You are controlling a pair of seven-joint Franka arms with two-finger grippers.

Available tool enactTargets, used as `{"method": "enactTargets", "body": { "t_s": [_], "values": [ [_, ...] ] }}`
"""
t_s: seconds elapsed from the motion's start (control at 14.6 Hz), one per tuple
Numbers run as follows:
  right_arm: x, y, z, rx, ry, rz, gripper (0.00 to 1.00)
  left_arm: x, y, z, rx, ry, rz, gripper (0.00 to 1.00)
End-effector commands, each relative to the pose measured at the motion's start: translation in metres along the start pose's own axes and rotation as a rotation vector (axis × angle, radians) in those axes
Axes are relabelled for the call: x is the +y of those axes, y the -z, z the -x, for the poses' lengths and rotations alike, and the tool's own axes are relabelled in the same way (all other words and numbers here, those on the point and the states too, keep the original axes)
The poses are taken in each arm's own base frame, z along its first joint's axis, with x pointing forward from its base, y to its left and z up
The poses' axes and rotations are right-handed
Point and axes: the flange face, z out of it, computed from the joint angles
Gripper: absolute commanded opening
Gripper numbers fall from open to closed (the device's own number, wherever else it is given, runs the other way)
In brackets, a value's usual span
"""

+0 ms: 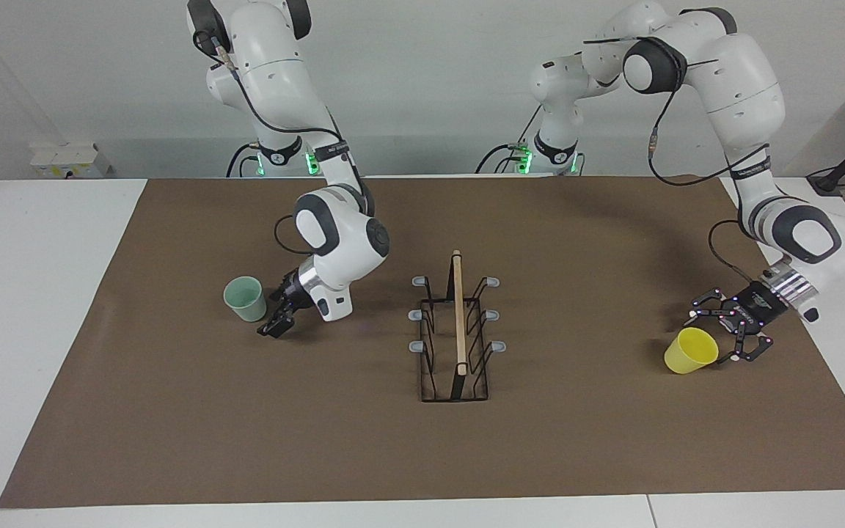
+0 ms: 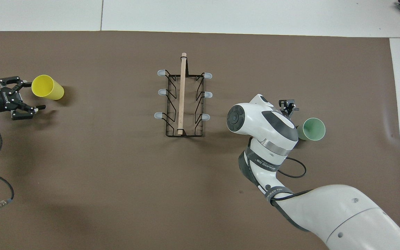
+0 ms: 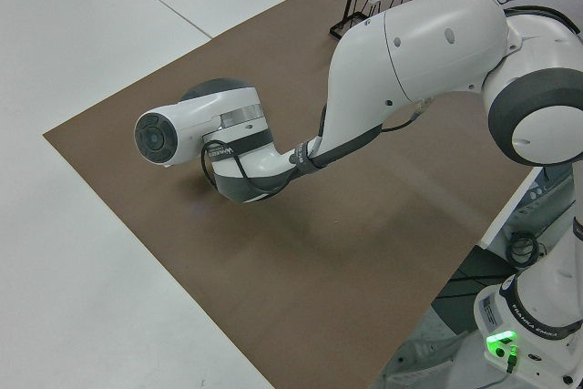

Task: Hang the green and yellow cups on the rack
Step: 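Grasp the yellow cup with the left gripper while the right gripper grasps the green cup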

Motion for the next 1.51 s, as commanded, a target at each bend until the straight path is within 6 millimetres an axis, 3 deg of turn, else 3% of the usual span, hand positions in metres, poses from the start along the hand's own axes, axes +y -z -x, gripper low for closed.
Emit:
{"method": "enactTargets", "body": {
  "t_s": [0.0, 0.41, 0.96, 1.03, 1.1, 1.17, 1.3, 1.44],
  "values": [
    [-0.008, -0.003, 0.009, -0.007, -0.01, -0.009, 1.0, -0.018, -0.015, 0.012, -0.025, 0.034, 0.046, 1.0],
    [-0.023, -0.011, 0.013, -0.04, -0.028, -0.035, 1.0, -0.026, -0.028, 0.011, -0.068, 0.098, 0.105, 1.0],
    [-0.037, -0.022, 0.02, -0.052, 0.022, -0.038, 1.0, -0.027, -0.06, 0.037, 0.001, -0.008, 0.125, 1.0],
    [-0.037, -0.022, 0.022, -0.053, 0.024, -0.036, 1.0, -0.026, -0.061, 0.04, 0.004, -0.014, 0.127, 0.9],
    [-0.035, -0.025, 0.025, -0.058, 0.029, -0.037, 1.0, -0.026, -0.062, 0.044, 0.014, -0.04, 0.128, 0.24],
    [-0.031, -0.029, 0.031, -0.065, 0.03, -0.028, 1.0, -0.025, -0.059, 0.047, 0.026, -0.087, 0.141, 0.0],
    [-0.025, -0.034, 0.041, -0.067, 0.034, -0.029, 1.0, -0.027, -0.07, 0.07, 0.047, -0.153, 0.147, 0.0],
    [-0.021, -0.04, 0.045, -0.046, 0.026, -0.029, 1.0, -0.023, -0.063, 0.099, 0.083, -0.198, 0.209, 0.0]
  ]
}}
